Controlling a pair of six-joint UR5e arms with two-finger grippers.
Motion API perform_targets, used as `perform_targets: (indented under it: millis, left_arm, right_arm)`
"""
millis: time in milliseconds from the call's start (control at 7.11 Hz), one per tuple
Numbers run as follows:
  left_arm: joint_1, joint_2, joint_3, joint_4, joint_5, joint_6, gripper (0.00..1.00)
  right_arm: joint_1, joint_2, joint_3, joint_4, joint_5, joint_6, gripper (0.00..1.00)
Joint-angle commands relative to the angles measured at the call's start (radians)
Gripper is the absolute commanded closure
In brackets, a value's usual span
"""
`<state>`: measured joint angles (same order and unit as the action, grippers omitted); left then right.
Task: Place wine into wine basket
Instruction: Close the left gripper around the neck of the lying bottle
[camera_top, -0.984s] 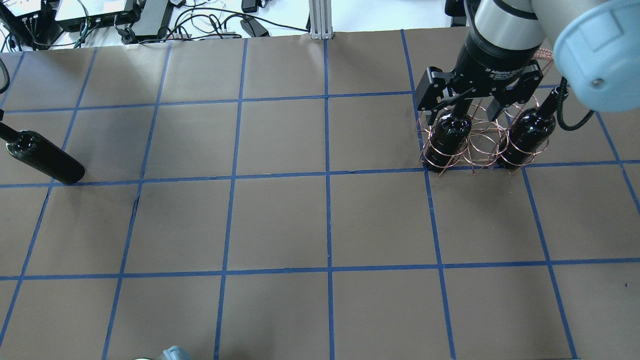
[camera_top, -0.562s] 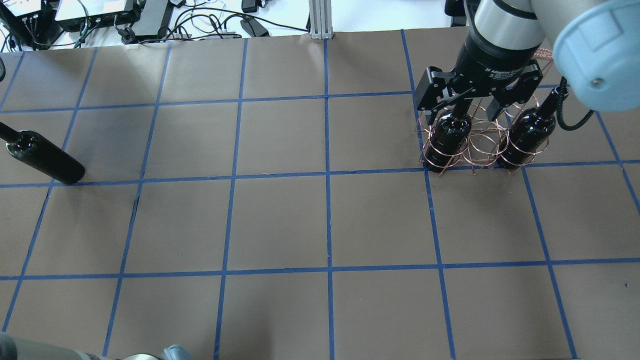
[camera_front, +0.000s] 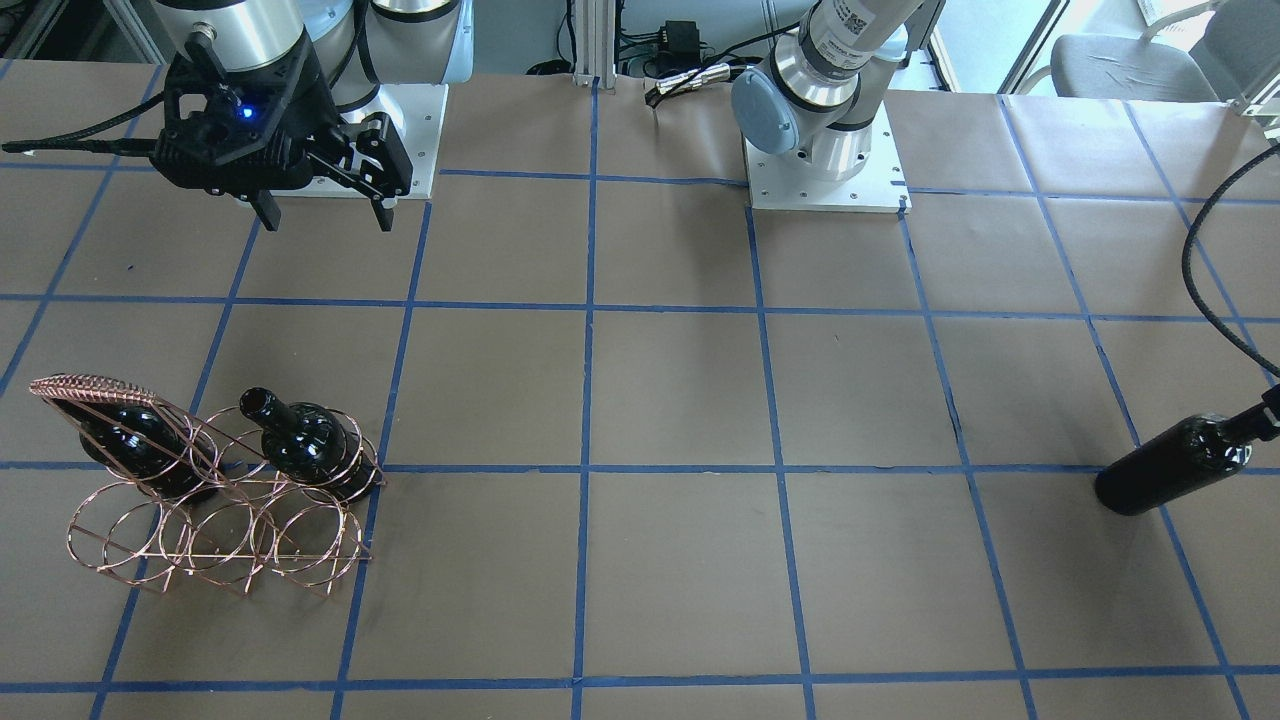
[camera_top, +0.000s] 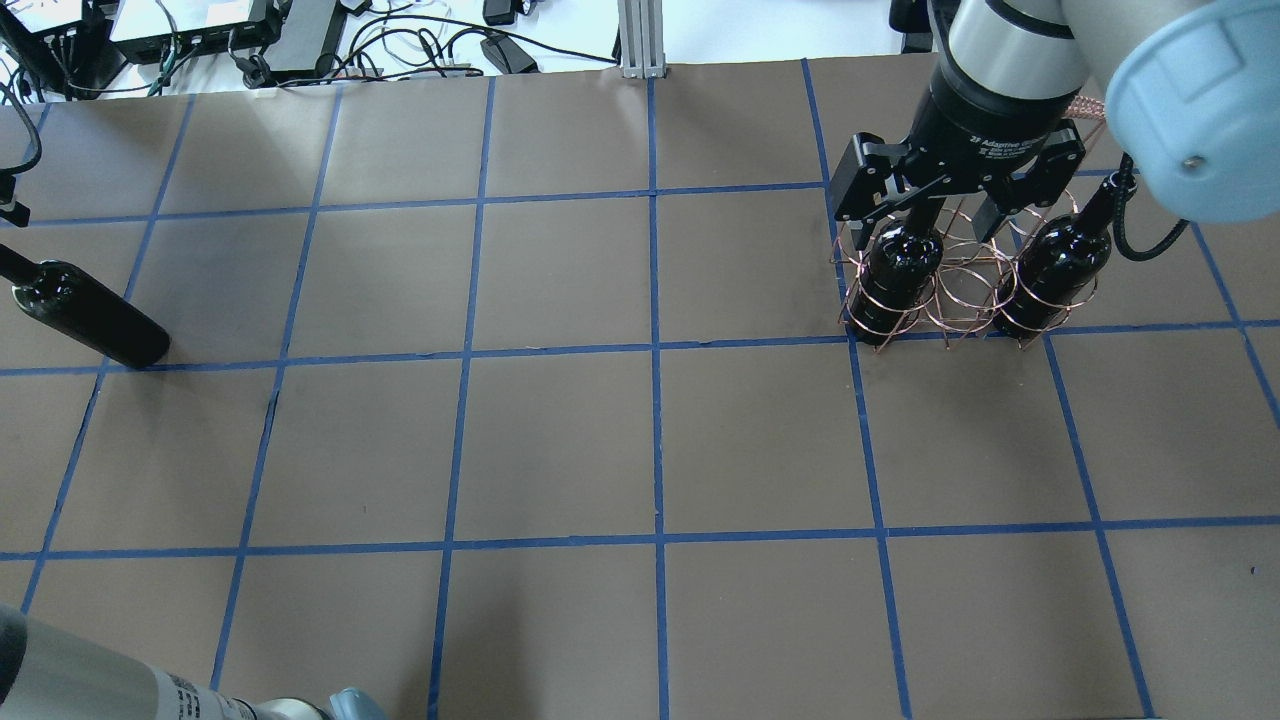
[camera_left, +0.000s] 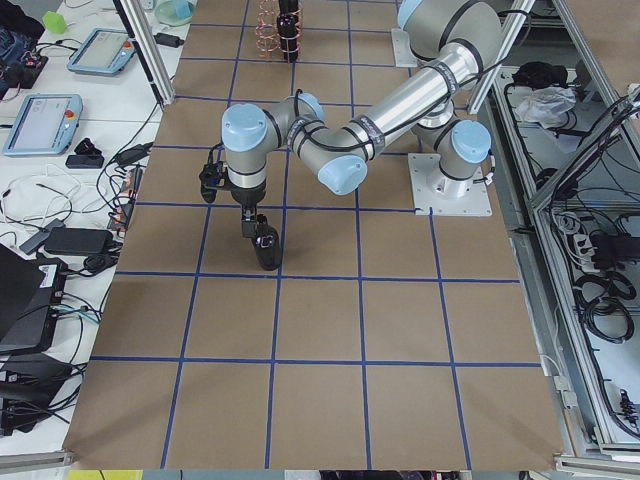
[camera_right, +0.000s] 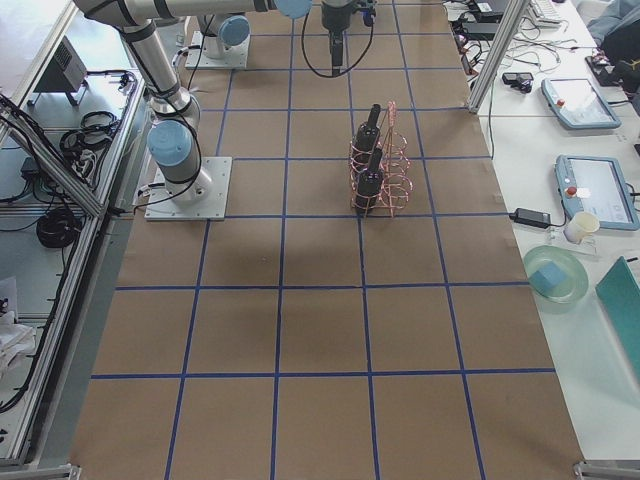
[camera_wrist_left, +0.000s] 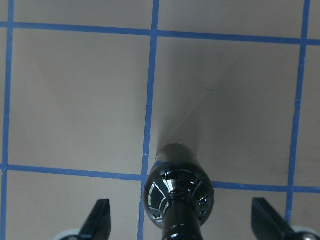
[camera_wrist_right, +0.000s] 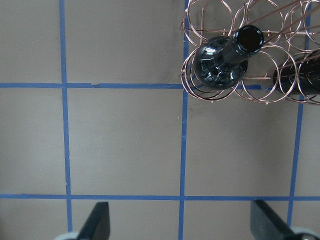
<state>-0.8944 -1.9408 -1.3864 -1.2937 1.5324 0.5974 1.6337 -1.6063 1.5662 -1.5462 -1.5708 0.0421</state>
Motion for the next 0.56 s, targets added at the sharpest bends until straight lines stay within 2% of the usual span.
perform_targets:
  millis: [0,141,422]
  left_arm:
    - [0.000,-0.023,-0.006,-0.001,-0.001,-0.002,0.00]
    - [0.000,-0.023,-0.008,-0.012,0.005,-0.007,0.00]
    - [0.000,-0.018,-0.008,-0.036,0.014,-0.005,0.07]
  right_arm:
    - [0.000,0.000,0.000,0.000,0.000,-0.001,0.00]
    - [0.000,-0.001,0.000,0.001,0.000,-0.001,0.00]
    - [0.002,-0.001,0.006,0.001,0.000,-0.001,0.00]
